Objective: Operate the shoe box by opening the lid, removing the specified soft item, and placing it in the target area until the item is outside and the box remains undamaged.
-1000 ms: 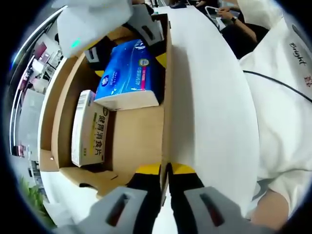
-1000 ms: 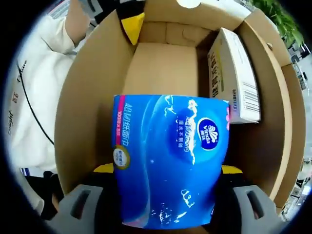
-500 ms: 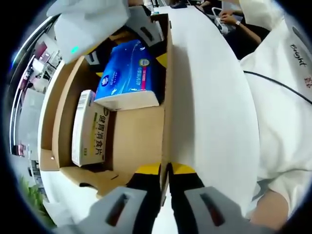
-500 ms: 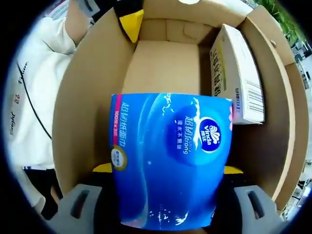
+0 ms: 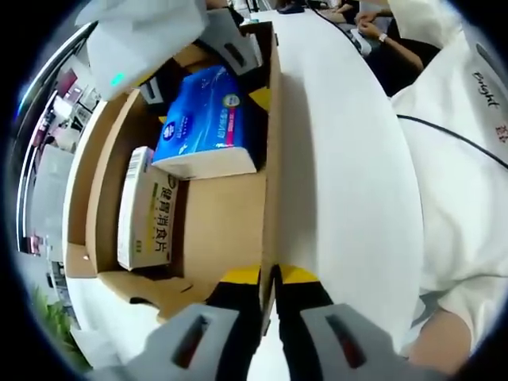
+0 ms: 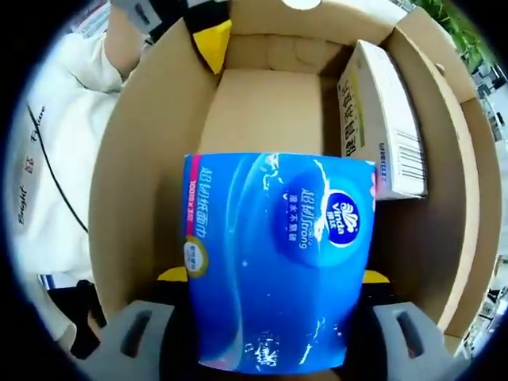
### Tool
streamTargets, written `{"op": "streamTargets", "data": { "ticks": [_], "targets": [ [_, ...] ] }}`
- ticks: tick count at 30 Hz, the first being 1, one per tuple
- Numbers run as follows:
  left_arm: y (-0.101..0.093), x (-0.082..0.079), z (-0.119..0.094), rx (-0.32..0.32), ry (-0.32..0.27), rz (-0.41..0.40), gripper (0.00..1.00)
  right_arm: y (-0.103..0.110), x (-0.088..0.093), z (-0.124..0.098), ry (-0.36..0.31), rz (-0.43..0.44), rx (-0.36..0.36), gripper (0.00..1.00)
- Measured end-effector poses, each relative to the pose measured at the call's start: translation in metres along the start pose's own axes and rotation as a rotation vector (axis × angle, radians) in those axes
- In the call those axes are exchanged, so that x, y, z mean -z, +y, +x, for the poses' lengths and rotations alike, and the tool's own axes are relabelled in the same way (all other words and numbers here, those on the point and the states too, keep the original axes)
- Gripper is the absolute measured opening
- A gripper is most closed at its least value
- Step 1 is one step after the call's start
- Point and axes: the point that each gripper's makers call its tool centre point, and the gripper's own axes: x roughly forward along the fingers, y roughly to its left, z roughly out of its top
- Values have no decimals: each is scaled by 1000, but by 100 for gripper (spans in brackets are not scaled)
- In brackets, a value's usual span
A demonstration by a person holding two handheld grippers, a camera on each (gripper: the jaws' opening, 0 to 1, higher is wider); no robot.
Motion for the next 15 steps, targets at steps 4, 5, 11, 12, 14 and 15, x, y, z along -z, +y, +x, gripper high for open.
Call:
{"op": "streamTargets", "data": {
  "ticks": [4,5,11,12,14,15],
  "targets": [
    [0,0,0,-1,0,4,5,-2,0,0,5,-21,3,72],
    [0,0,0,2,2,3,5,-1,0,-1,6,-19,0,72],
    [0,0,1,2,4,-2,5,-5,-4,-15,-20,-68,26,72],
    [0,0,1,1,4,-1,5,-2,-5,-17,-22,-71,25,72],
    [0,0,1,0,4,-4,5,3,-6,-22,-21,-101,21,72],
    [0,0,1,0,3,-1,5,5,-7,-24,-24,-116,18,72]
  ]
}}
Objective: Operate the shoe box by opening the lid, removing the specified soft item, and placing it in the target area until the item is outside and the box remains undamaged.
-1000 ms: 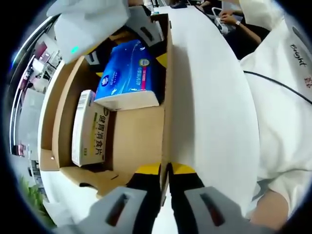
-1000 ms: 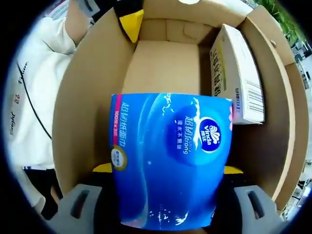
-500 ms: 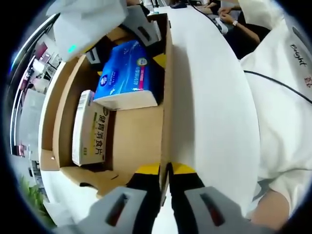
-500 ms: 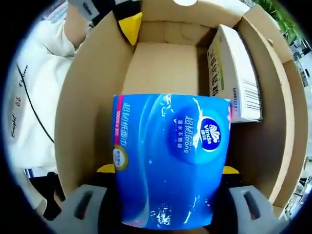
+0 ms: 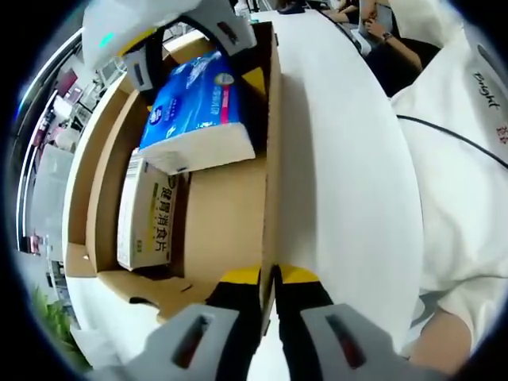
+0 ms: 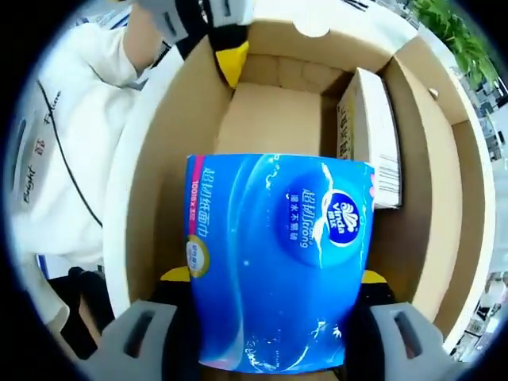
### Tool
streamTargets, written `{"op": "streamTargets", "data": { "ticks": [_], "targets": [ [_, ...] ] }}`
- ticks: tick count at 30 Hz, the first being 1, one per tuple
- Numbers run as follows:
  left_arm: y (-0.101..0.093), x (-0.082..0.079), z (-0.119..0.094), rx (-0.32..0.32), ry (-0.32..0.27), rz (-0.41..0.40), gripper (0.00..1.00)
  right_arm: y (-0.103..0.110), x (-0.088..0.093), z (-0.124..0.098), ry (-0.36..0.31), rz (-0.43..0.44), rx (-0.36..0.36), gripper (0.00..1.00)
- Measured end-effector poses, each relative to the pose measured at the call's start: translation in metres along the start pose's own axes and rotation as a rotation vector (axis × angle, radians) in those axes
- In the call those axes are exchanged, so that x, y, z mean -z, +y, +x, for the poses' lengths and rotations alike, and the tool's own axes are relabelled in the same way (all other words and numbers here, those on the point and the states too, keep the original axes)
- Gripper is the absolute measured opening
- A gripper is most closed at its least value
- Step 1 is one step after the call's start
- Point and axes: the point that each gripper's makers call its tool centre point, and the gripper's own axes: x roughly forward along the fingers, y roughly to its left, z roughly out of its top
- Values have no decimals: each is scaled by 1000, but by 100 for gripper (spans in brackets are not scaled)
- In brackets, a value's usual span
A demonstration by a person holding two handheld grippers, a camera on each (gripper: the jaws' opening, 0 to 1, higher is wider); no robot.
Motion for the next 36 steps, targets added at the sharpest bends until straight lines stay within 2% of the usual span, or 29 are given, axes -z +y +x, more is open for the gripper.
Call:
{"op": "streamTargets", "data": {
  "ticks": [5,11,17,19,27,30,33,35,36],
  "targets": [
    [0,0,0,1,-8,0,5,-7,1,-17,12,6,27,72],
    [0,0,0,2,-3,-13,5,0,-1,-38,8,19,26,72],
    [0,-1,-1,2,-11,-24,5,-8,1,-47,21,11,79,72],
    [-1,-1,0,4,-11,-12,5,-7,0,-49,16,35,72,72],
    [-2,-2,-1,7,-9,-17,5,0,6,-60,55,-20,53,71],
    [-3,-3,-1,-4,-13,-16,5,-3,7,-65,62,-39,81,71],
    [-3,-2,-1,-4,-16,-24,6,-4,3,-77,41,-38,88,71],
    [-3,-1,-2,-3,-13,-37,6,-4,0,-86,0,-23,102,71],
    [-3,-1,-2,-3,-13,-37,6,-2,2,-89,4,-21,98,71]
  ]
}}
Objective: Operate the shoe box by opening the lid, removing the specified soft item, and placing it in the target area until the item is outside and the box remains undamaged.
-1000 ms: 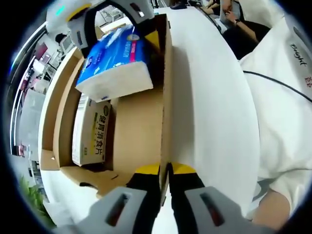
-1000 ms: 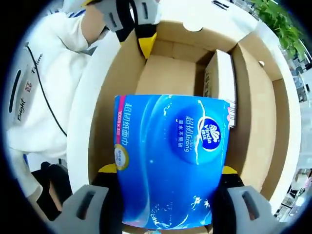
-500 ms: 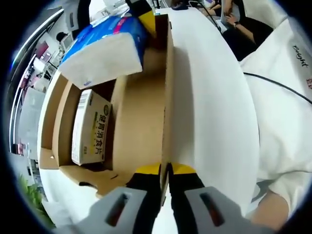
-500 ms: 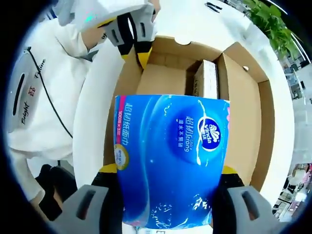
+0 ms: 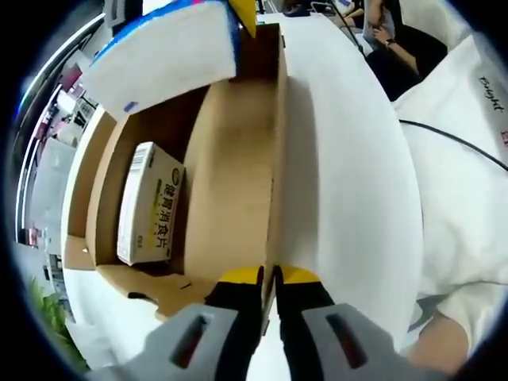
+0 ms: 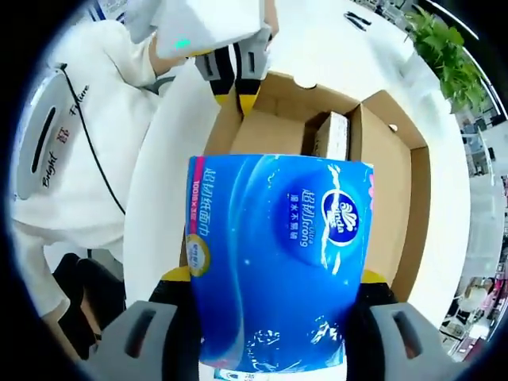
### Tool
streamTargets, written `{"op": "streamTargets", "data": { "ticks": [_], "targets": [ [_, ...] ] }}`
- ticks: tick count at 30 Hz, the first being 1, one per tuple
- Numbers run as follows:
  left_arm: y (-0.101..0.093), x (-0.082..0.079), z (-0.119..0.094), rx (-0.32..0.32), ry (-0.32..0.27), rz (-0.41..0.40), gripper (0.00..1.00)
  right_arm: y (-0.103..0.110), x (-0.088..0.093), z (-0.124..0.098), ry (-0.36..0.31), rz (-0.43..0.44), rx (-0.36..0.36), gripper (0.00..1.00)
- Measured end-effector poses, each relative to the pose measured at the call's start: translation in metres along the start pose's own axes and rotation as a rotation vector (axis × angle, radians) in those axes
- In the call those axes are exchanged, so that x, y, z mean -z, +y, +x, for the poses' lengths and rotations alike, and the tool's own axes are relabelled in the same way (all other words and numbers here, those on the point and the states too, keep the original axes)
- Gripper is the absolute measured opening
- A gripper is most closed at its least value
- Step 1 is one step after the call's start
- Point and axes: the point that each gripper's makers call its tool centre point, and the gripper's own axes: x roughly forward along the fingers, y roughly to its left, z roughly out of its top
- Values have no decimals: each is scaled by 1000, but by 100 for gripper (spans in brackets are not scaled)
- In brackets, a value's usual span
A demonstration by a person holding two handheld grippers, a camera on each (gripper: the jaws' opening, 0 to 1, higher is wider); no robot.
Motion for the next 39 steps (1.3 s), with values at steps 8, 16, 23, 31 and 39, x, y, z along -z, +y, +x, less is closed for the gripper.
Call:
{"op": "streamTargets", "data": {
  "ticks": [8,16,23,31,39],
  "targets": [
    [0,0,0,-7,11,-5,6,4,22,-17,22,8,28,71],
    [0,0,1,-6,29,-17,6,9,47,-37,10,13,62,71],
    [1,1,2,-6,41,-15,6,12,68,-45,-5,39,79,71],
    [0,2,2,-10,45,15,5,6,91,-49,-43,91,88,71],
    [1,3,2,-21,46,33,5,12,112,-50,-22,114,94,71]
  ]
}}
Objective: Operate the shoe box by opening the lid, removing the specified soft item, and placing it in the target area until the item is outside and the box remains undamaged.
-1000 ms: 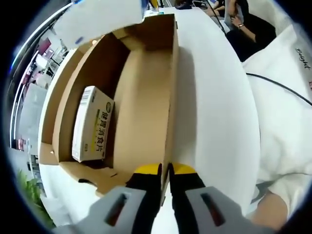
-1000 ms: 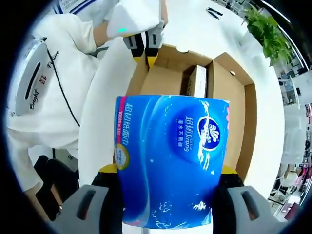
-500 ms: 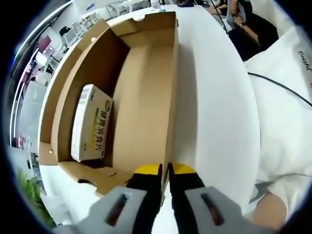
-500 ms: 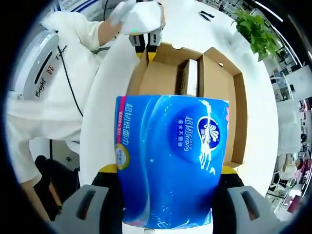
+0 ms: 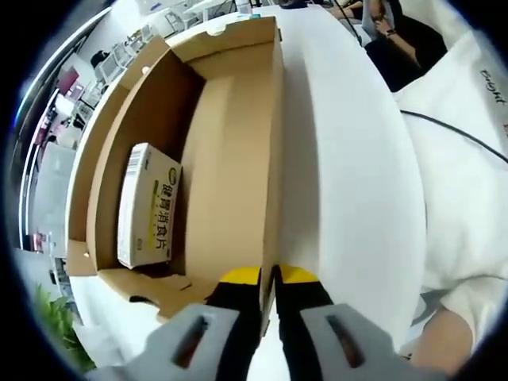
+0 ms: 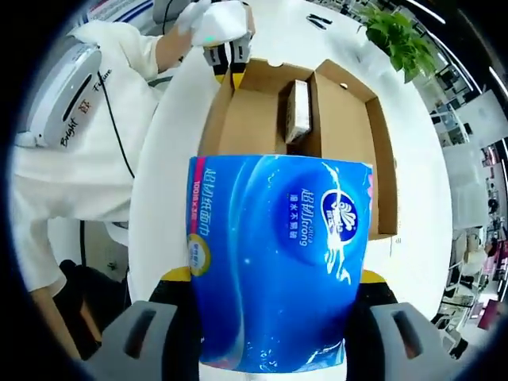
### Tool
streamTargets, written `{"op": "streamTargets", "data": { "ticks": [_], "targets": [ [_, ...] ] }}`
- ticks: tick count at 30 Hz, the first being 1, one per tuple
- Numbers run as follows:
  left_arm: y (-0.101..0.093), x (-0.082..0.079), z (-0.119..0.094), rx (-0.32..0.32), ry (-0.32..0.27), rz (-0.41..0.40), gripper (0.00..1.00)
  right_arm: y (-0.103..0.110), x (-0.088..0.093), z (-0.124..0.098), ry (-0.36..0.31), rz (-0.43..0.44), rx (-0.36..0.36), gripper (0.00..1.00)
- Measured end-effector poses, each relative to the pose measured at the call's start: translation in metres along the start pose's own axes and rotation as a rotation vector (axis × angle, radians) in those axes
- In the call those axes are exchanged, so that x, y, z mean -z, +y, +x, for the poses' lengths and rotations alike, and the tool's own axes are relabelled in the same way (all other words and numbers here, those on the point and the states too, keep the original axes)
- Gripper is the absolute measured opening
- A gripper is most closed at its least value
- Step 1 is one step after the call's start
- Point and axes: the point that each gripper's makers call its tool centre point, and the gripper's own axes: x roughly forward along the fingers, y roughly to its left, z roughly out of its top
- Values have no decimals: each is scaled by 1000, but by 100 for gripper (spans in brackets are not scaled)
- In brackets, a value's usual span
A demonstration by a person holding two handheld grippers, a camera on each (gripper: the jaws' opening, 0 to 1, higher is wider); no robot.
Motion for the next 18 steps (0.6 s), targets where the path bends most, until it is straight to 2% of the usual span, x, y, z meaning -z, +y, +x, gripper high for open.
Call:
{"op": "streamTargets", "data": {
  "ticks": [6,11,18],
  "targets": [
    [0,1,0,-6,-4,8,6,0,4,-3,9,7,-1,71],
    [1,0,0,0,-1,0,5,0,15,-6,24,-11,12,71],
    [1,0,0,0,3,-4,5,4,36,-7,46,13,16,71]
  ]
}}
